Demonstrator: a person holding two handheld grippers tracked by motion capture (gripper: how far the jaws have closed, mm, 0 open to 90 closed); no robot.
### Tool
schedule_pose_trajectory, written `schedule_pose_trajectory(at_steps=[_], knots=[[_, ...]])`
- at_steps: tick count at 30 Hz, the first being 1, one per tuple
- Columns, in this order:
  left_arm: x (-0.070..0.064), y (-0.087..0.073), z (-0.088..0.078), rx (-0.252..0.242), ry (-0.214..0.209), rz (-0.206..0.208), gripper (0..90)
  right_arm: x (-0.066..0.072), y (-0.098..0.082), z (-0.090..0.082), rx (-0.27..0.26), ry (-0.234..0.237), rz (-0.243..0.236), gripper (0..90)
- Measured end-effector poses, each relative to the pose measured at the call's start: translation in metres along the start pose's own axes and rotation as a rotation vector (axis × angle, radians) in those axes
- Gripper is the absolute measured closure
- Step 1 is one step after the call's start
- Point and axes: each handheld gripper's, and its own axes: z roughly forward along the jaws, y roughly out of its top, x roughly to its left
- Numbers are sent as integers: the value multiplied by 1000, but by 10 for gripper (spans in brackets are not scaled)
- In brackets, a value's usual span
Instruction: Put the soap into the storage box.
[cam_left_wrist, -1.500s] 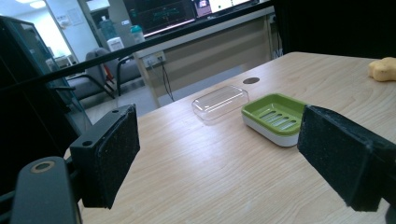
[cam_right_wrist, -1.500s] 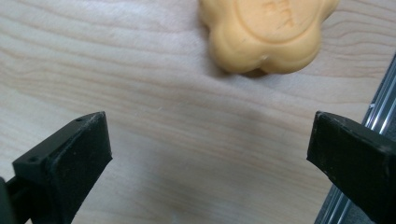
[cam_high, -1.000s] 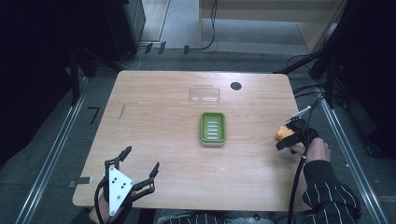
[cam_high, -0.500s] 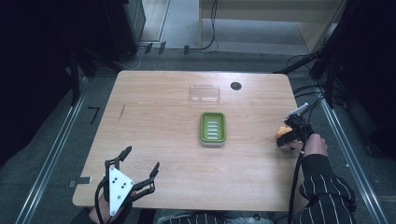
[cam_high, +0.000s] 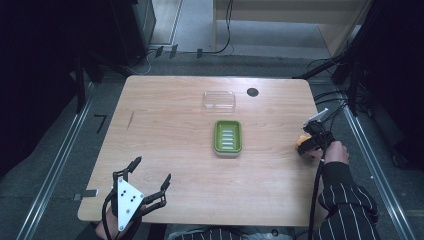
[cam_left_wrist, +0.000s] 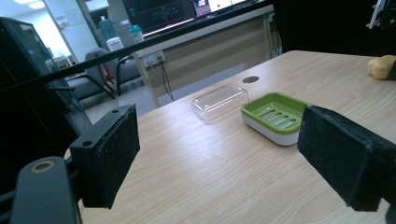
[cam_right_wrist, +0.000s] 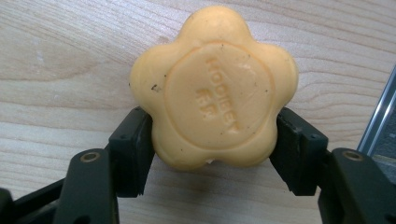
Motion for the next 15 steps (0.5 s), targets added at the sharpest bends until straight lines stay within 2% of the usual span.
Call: schedule_pose_trajectory(at_steps=[6,15], knots=[[0,0,0,1,0,0,130,0,-1,0,2,1,16,394],[0,0,0,-1,0,-5,130,-2,-2,0,-5,18,0,397]])
